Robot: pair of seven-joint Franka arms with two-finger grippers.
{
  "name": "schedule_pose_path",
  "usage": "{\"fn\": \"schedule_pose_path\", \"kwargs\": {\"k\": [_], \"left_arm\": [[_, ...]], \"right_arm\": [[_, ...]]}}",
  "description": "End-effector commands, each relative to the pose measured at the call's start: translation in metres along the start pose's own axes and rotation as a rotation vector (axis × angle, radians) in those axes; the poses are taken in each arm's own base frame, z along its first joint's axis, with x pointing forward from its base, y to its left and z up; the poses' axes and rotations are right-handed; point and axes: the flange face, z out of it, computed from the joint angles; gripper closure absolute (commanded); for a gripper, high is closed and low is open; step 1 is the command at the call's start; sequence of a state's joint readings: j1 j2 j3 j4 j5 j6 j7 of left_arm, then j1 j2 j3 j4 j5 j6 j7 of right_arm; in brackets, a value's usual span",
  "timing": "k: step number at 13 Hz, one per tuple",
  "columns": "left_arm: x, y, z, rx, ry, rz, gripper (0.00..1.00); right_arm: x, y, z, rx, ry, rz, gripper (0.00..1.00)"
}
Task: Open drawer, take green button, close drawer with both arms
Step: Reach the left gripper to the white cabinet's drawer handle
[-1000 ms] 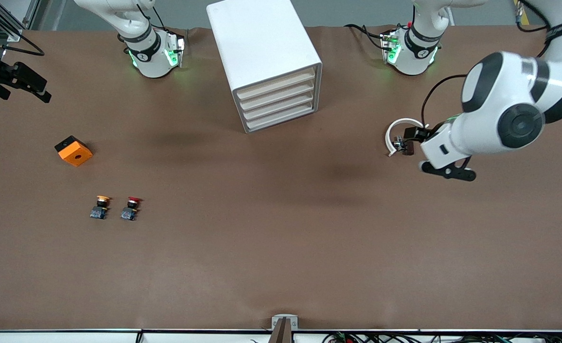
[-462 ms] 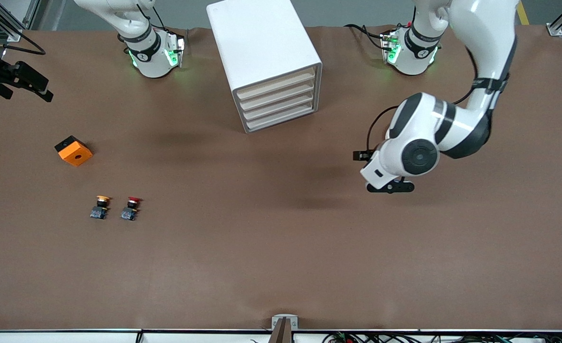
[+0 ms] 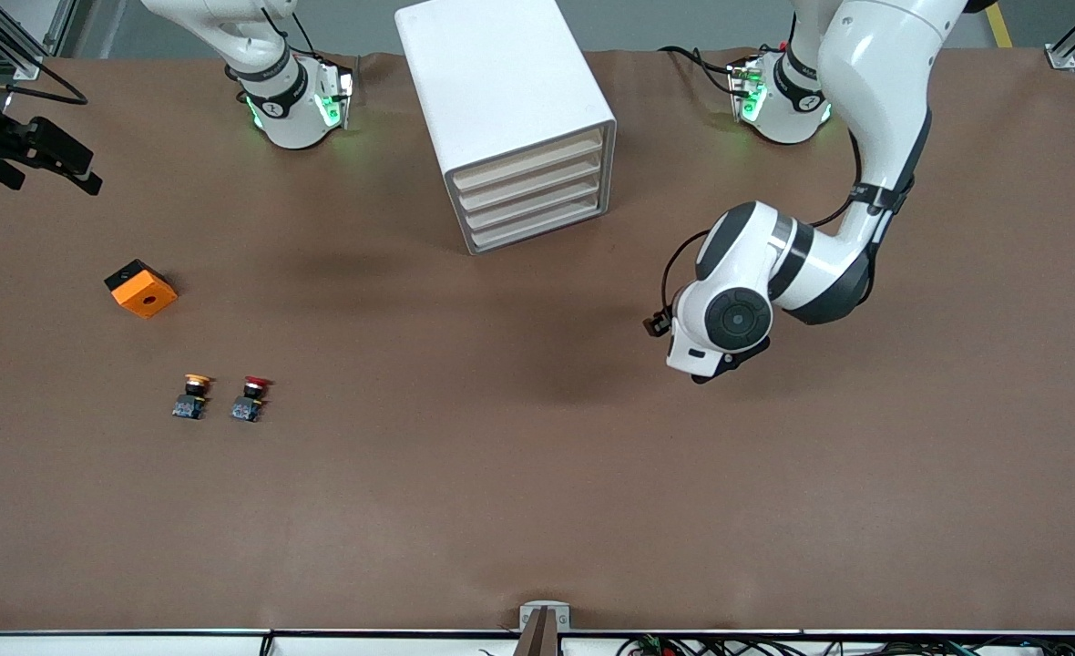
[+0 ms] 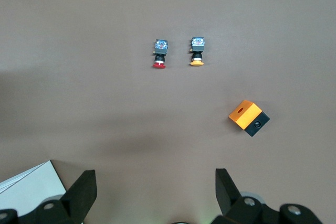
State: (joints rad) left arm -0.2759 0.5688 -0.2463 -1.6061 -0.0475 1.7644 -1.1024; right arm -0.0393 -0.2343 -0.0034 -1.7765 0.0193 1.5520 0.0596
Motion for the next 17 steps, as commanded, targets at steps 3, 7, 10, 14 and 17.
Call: {"fn": "schedule_pose_path", "kwargs": {"k": [3,7,10,14,17], "left_arm": [[0.006,0.032,0.025,-0.009,-0.139,-0.297,0.00],[-0.001,0.049,0.045,-0.018,-0.360,-0.495,0.00],[-0.006,0.062,0.072,0.046,-0.448,-0.680,0.00],[-0.017,0.069,0.102,0.166,-0.616,-0.843,0.00],[-0.033,0.065,0.125,0.355,-0.710,-0.927,0.00]], "right_arm": [[-0.009,0.002,-0.002,0.012,0.007,-0.007,0.00],[-0.010,0.002,-0.003,0.012,0.004,-0.006,0.00],[-0.010,0.002,-0.003,0.012,0.004,-0.006,0.00],[-0.010,0.002,-0.003,0.013,0.003,-0.006,0.00],[-0.010,0.002,-0.002,0.013,0.002,-0.006,0.00]]}}
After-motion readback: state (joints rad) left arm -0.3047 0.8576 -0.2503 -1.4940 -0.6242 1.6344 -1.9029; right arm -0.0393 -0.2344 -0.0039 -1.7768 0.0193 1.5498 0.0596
